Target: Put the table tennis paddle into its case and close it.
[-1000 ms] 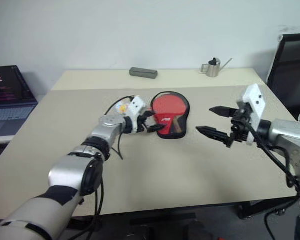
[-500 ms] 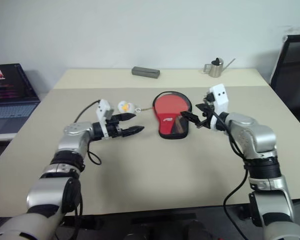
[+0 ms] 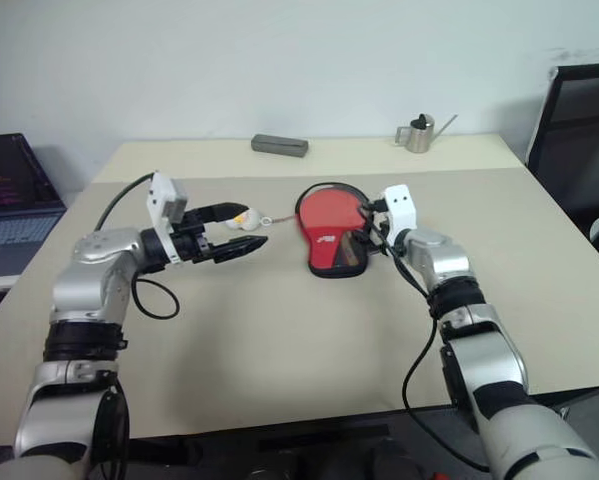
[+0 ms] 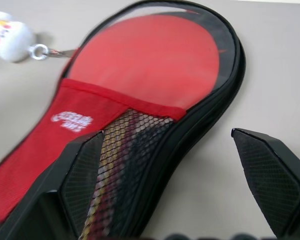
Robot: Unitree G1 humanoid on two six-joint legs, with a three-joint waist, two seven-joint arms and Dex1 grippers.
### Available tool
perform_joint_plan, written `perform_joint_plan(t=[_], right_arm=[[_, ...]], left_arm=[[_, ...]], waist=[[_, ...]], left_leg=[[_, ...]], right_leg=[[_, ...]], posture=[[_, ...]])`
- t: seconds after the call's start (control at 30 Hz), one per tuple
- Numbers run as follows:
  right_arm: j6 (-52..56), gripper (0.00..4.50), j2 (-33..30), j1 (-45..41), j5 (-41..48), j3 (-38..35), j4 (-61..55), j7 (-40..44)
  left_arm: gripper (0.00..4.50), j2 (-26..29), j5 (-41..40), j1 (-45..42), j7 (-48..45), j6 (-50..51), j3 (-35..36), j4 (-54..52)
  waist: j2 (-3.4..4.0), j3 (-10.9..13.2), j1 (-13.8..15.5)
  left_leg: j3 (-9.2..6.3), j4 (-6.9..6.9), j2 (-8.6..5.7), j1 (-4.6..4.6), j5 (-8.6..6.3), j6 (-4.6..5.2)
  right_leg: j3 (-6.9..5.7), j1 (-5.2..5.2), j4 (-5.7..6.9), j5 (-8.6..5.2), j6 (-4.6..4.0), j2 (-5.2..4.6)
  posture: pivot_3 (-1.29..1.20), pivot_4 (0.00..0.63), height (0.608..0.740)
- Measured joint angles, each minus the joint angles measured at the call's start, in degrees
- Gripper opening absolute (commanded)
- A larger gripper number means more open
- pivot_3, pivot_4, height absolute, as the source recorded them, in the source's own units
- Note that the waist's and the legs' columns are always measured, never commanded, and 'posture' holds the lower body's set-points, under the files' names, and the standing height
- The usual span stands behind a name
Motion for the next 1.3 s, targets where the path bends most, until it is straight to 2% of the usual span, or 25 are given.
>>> perform_joint_plan(t=[0.17, 0.33, 0.73, 1.3], right_arm=[[-7.1, 4.45, 1.8, -1.9, -3.3, -0.6, 9.8, -2.6], [-9.9, 4.45, 2.9, -3.1, -5.2, -1.3, 14.5, -3.6], [-11.2, 4.45, 5.3, -4.5, -6.7, -3.8, 17.8, -3.2], [-10.8, 4.45, 8.2, -5.9, -6.3, -8.5, 19.5, -3.6]], left_arm=[[4.5, 0.4, -0.1, 0.3, 0.5, 0.3, -0.1, -1.1], [4.5, 0.5, -0.1, 0.3, 0.5, 0.8, -0.2, -1.5], [4.5, 2.4, -2.0, 4.4, 1.7, 2.6, -0.2, -6.0], [4.5, 4.1, -3.6, 5.5, 3.5, 2.9, -0.1, -7.8]], waist=[[0.01, 0.0, 0.0], [0.02, 0.0, 0.0], [0.04, 0.0, -0.7], [0.07, 0.0, -1.8]], left_leg=[[0.01, -0.02, 0.0, 0.0, 0.0, 0.0], [0.01, -0.02, 0.01, 0.03, 0.0, -0.01], [0.04, -0.08, 0.11, 0.13, 0.0, -0.01], [0.06, -0.1, 0.22, 0.17, 0.0, -0.01]], right_leg=[[0.01, 0.0, -0.01, 0.0, 0.0, 0.0], [0.03, 0.0, 0.01, 0.01, -0.01, 0.02], [0.09, 0.02, 0.02, 0.03, -0.06, 0.12], [0.14, 0.01, 0.03, 0.07, -0.14, 0.25]], posture=[[0.0, 0.15, 0.74], [0.0, 0.15, 0.74], [0.0, 0.15, 0.74], [0.0, 0.15, 0.74]])
